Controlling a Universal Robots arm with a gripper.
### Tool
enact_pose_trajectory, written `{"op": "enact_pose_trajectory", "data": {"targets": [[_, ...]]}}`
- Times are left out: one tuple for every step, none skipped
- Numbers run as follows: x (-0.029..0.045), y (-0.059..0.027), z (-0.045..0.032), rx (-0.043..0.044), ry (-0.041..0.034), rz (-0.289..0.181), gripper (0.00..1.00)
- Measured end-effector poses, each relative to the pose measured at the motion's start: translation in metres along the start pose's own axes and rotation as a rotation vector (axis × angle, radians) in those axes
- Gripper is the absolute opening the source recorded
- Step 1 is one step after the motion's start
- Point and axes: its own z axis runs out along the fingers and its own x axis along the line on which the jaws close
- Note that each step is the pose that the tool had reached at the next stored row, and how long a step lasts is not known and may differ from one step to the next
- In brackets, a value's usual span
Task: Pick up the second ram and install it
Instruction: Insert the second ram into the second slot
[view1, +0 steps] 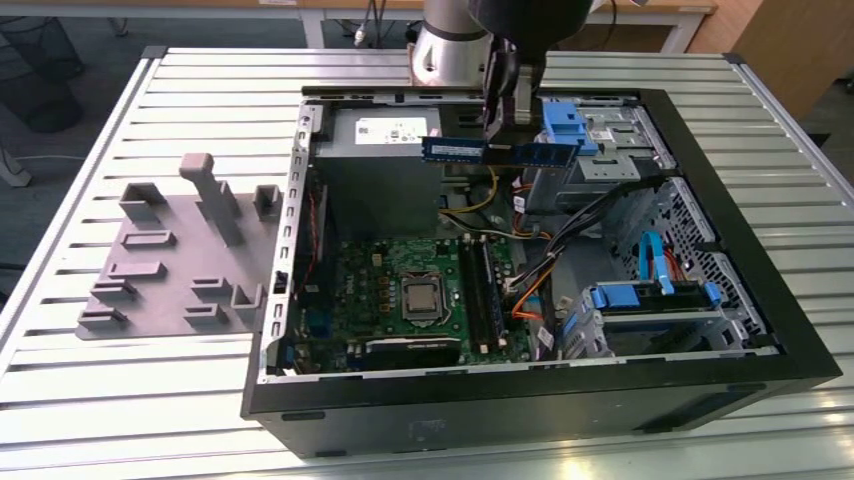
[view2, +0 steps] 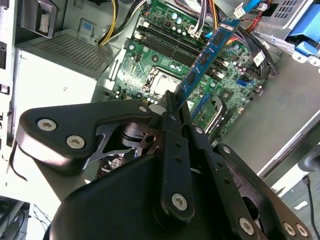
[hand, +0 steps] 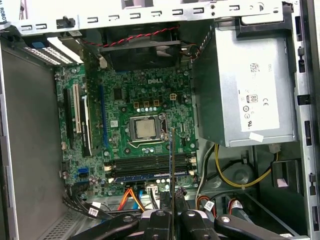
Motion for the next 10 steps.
{"op": "enact_pose_trajectory", "data": {"targets": [[0.0000,0.0000,0.0000,0.0000,0.0000,0.001,0.14],[0.0000,0.0000,0.0000,0.0000,0.0000,0.003,0.14],[0.0000,0.0000,0.0000,0.0000,0.0000,0.005,0.14],[0.0000,0.0000,0.0000,0.0000,-0.0001,0.006,0.14],[0.0000,0.0000,0.0000,0.0000,-0.0001,0.008,0.14],[0.0000,0.0000,0.0000,0.0001,0.0000,0.009,0.14],[0.0000,0.0000,0.0000,0.0001,0.0000,0.011,0.14],[0.0000,0.0000,0.0001,0.0001,-0.0001,0.012,0.14],[0.0000,0.0000,0.0000,0.0001,-0.0001,0.013,0.14],[0.0000,0.0000,0.0000,0.0001,-0.0001,0.015,0.14]]}}
